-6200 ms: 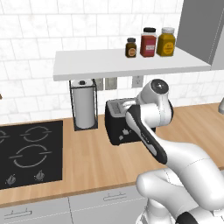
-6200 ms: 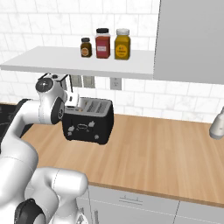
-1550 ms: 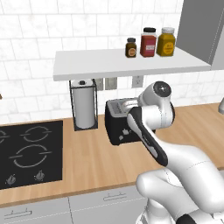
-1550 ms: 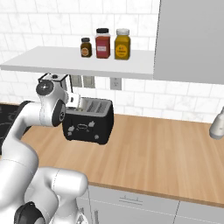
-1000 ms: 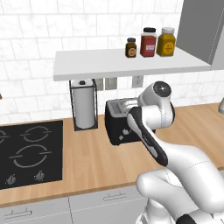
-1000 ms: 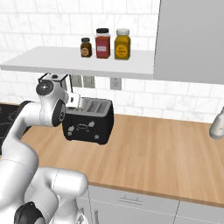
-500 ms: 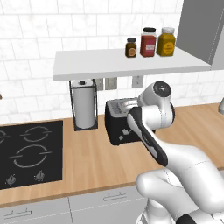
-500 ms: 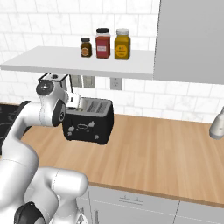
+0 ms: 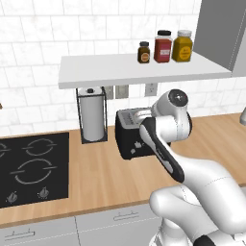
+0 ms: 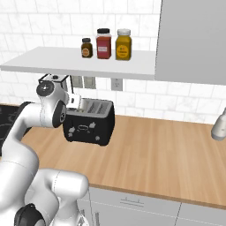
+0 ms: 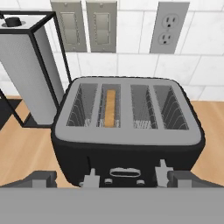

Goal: Start the toaster. Once the lever pops up, take the bread to the plate on the dining counter.

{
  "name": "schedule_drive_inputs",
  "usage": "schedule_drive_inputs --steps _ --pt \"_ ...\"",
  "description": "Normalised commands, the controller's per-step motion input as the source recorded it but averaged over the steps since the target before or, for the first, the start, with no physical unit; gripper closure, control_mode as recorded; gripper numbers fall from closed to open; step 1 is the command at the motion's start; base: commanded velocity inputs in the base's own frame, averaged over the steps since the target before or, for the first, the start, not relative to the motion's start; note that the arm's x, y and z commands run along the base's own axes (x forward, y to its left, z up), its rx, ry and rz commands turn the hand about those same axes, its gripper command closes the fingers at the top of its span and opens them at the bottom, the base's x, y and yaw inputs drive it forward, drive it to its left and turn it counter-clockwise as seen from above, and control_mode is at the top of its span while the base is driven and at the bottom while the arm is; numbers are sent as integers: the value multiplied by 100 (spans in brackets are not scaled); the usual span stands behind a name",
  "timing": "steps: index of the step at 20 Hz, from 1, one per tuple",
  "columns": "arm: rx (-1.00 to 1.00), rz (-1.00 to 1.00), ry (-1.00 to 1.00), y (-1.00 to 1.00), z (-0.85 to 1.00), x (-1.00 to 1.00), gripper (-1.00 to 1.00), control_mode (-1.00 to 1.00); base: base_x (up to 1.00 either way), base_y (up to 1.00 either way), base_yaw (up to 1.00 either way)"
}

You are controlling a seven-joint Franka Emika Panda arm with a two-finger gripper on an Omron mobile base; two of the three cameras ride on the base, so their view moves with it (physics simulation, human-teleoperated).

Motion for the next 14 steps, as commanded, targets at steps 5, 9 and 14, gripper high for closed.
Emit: schedule_drive_inputs --steps 5,9,14 --pt "0 0 0 0 0 0 -100 -100 0 0 0" --pt "0 0 0 0 0 0 -100 -100 0 0 0" --pt "0 0 0 0 0 0 -100 -100 0 0 0"
